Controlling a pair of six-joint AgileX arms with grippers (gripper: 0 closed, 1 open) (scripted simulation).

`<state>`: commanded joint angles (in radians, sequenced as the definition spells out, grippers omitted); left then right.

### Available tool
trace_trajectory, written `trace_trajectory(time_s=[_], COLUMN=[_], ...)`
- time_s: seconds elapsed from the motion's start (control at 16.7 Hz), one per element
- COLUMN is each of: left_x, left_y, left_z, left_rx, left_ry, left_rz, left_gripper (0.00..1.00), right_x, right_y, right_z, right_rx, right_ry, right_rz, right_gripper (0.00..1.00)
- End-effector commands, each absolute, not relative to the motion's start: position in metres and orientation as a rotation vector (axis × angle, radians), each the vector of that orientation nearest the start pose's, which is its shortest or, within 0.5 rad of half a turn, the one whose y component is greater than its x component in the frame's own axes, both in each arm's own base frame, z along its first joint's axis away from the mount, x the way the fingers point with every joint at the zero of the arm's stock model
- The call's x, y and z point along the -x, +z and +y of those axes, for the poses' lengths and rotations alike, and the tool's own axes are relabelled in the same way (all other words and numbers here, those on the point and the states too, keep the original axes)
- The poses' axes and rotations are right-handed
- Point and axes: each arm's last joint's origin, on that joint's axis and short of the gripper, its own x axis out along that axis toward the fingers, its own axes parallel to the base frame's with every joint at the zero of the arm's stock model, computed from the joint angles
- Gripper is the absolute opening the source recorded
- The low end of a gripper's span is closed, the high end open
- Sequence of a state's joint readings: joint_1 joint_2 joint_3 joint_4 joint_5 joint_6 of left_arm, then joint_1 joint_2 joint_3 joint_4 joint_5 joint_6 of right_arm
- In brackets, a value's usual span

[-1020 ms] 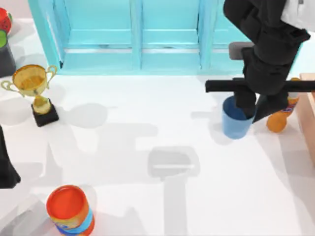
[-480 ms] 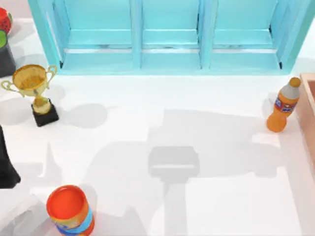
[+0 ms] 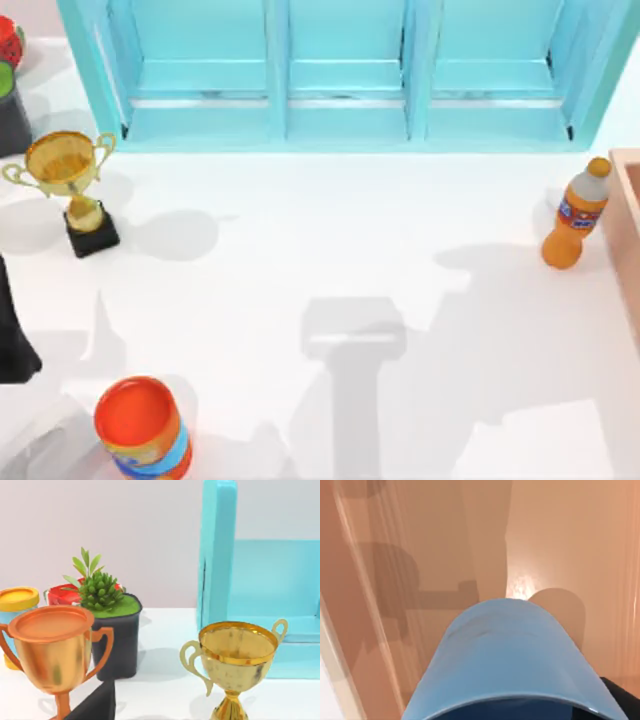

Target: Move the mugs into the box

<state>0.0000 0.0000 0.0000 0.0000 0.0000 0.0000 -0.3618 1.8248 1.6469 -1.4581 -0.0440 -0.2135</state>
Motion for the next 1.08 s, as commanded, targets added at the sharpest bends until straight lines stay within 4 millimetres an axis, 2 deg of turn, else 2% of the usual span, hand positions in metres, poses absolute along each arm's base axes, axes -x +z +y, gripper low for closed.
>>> trace_trajectory(time_s=[0.18, 0.36, 0.84, 1.08], left_x=[-0.106, -0.106, -0.106, -0.106], left_y=[0.160, 0.160, 0.160, 0.160], left_z=[-0.001, -0.001, -0.001, -0.001], left_rx=[0.000, 0.000, 0.000, 0.000], left_ry=[0.000, 0.000, 0.000, 0.000], left_rz=[0.000, 0.000, 0.000, 0.000], left_gripper=[1.00, 1.00, 1.00, 1.00], right_x=[-0.311, -0.313, -0.316, -0.316], right_y=[0.275, 0.276, 0.279, 0.268], right_z=[-0.130, -0.137, -0.136, -0.136], right_rx=[-0.148, -0.095, -0.029, -0.039], right_ry=[-0.035, -0.005, 0.013, 0.009], right_rz=[1.615, 1.588, 1.557, 1.558], right_gripper=[0.00, 0.00, 0.00, 0.00])
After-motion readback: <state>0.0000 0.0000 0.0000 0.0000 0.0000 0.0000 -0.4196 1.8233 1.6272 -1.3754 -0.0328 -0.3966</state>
